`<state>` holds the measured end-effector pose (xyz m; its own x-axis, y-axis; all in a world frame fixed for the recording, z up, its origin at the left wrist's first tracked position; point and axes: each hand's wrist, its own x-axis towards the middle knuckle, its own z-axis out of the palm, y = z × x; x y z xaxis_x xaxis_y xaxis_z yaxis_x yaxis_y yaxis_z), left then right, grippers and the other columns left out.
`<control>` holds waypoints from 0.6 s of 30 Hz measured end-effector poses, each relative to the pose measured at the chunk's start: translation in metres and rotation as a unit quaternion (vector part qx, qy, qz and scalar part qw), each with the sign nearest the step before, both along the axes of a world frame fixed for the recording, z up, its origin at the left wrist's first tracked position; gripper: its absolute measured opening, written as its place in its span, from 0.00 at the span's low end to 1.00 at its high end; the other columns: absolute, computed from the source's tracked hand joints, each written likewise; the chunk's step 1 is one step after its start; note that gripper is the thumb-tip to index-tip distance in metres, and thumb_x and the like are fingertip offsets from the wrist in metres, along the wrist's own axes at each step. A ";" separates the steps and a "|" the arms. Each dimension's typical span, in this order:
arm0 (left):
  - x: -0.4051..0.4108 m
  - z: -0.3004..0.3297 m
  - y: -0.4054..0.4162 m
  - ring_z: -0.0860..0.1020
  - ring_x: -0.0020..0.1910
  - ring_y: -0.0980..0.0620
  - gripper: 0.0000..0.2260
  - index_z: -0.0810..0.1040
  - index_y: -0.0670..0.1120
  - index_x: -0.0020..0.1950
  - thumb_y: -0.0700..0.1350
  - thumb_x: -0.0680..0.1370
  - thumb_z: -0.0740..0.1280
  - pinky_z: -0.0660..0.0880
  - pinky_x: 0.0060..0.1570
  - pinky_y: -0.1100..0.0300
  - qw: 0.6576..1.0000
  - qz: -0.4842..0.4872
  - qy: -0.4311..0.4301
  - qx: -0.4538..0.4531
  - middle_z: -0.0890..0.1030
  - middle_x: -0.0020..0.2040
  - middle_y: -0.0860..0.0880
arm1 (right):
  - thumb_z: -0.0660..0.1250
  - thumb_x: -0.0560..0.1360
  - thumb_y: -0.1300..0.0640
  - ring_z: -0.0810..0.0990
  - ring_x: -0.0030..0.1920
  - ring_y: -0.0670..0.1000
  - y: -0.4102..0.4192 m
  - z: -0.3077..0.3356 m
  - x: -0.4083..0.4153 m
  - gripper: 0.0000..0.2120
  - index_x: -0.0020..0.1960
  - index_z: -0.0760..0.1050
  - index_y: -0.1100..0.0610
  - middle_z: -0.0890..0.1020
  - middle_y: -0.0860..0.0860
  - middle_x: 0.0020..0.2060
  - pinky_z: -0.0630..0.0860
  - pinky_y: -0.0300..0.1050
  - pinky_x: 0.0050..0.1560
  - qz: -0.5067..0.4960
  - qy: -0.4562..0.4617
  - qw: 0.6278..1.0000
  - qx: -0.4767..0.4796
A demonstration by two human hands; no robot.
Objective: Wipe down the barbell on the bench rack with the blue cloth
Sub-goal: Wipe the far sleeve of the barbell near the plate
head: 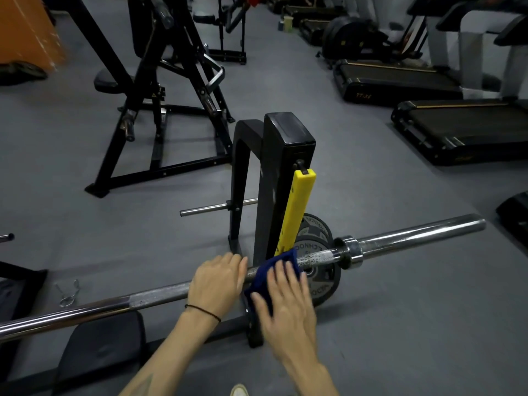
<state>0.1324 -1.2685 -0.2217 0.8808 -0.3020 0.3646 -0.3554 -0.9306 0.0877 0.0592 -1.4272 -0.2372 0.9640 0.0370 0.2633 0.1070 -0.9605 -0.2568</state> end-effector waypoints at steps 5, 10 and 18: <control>-0.019 -0.016 0.011 0.79 0.50 0.47 0.18 0.82 0.45 0.59 0.52 0.83 0.56 0.76 0.52 0.51 1.000 -0.005 -0.011 -0.005 0.82 0.53 0.48 | 0.44 0.86 0.37 0.61 0.80 0.57 -0.044 -0.005 0.002 0.32 0.78 0.63 0.59 0.67 0.56 0.78 0.47 0.52 0.81 -0.099 0.010 0.994 0.032; -0.016 -0.014 -0.006 0.79 0.48 0.50 0.17 0.82 0.47 0.54 0.53 0.83 0.56 0.73 0.50 0.53 0.997 0.052 -0.001 -0.058 0.82 0.49 0.50 | 0.45 0.85 0.34 0.61 0.81 0.59 0.030 -0.006 -0.009 0.37 0.78 0.68 0.61 0.65 0.59 0.79 0.53 0.58 0.78 -0.027 0.026 0.999 0.018; -0.018 -0.017 0.001 0.79 0.51 0.49 0.16 0.83 0.48 0.55 0.52 0.83 0.57 0.73 0.53 0.53 0.999 0.028 -0.002 -0.036 0.82 0.53 0.51 | 0.42 0.86 0.36 0.65 0.79 0.56 -0.041 -0.002 0.003 0.35 0.76 0.71 0.59 0.72 0.56 0.76 0.48 0.60 0.80 -0.117 0.021 0.992 0.040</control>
